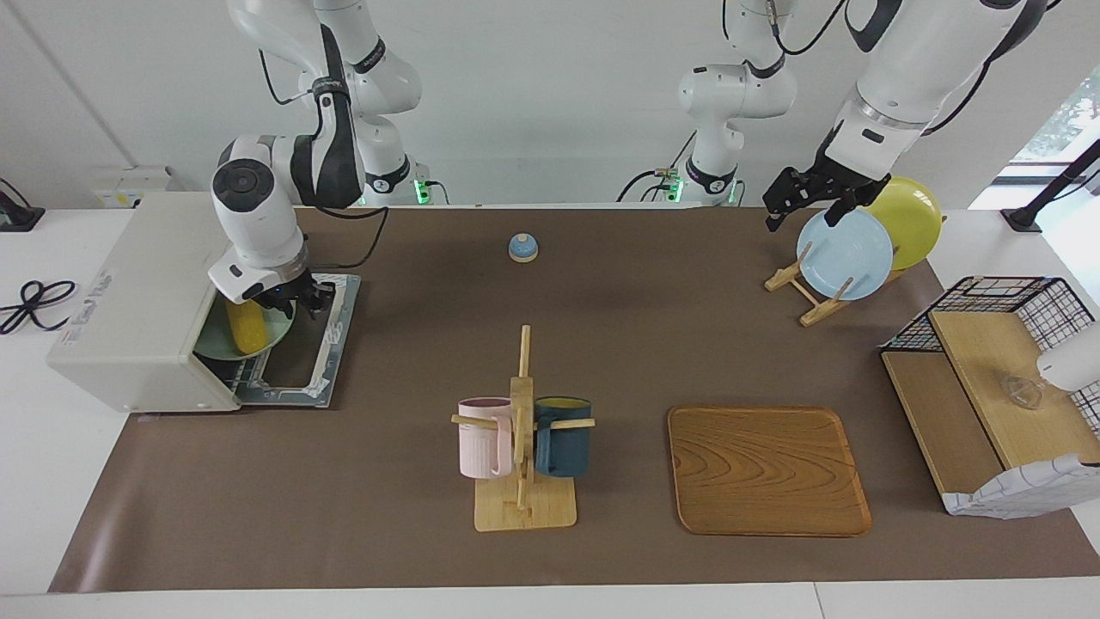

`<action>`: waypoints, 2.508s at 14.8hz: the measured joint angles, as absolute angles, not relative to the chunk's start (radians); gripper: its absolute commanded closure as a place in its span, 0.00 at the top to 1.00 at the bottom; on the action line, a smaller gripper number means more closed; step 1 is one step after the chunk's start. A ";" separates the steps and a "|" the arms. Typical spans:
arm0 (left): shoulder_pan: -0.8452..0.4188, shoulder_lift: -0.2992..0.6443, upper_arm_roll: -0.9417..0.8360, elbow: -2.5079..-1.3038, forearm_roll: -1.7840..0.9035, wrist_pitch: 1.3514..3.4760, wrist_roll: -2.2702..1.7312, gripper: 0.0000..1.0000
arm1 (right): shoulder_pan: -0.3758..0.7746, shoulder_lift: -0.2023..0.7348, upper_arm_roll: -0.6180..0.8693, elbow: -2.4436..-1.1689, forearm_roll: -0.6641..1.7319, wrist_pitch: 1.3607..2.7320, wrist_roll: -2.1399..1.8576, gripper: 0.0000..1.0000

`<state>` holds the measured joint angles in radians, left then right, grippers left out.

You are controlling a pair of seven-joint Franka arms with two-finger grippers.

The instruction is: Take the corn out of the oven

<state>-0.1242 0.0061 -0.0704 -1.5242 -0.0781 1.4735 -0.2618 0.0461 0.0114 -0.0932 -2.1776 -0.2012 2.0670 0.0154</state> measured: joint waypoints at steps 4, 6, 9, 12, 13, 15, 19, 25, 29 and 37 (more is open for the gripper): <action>-0.124 0.006 -0.070 -1.524 -0.078 1.474 -0.262 1.00 | 0.024 0.008 -0.094 -2.198 -0.201 2.084 -0.021 0.28; -0.124 0.006 -0.071 -1.524 -0.078 1.474 -0.262 1.00 | 0.021 0.005 -0.094 -2.220 -0.201 2.111 -0.021 0.20; -0.124 0.006 -0.071 -1.524 -0.078 1.475 -0.263 1.00 | 0.020 -0.001 -0.094 -2.243 -0.202 2.131 -0.021 0.00; -0.124 0.006 -0.071 -1.524 -0.078 1.476 -0.263 1.00 | 0.027 -0.019 -0.087 -2.238 -0.250 2.116 -0.021 0.00; -0.124 0.006 -0.071 -1.524 -0.078 1.476 -0.263 1.00 | 0.042 -0.023 -0.086 -2.231 -0.261 2.102 -0.021 0.00; -0.124 0.006 -0.071 -1.524 -0.078 1.476 -0.263 1.00 | 0.114 -0.020 -0.084 -2.188 -0.263 2.041 -0.005 0.00; -0.124 0.006 -0.071 -1.524 -0.078 1.476 -0.263 1.00 | 0.343 0.014 -0.075 -2.068 -0.262 1.934 0.201 0.00; -0.124 0.006 -0.070 -1.524 -0.078 1.482 -0.263 1.00 | 0.626 0.333 -0.050 -1.636 -0.224 1.724 0.598 0.00; -0.116 0.006 -0.069 -1.524 -0.078 1.488 -0.263 1.00 | 0.720 0.531 -0.013 -1.443 -0.137 1.748 0.747 0.00; -0.091 0.006 -0.068 -1.525 -0.078 1.513 -0.262 1.00 | 0.755 0.597 0.040 -1.437 -0.091 1.888 0.802 0.12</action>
<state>-0.0912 0.0061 -0.0682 -1.5246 -0.0781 1.5129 -0.2623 0.7547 0.5967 0.0400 -1.4373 -0.0910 1.8881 0.8021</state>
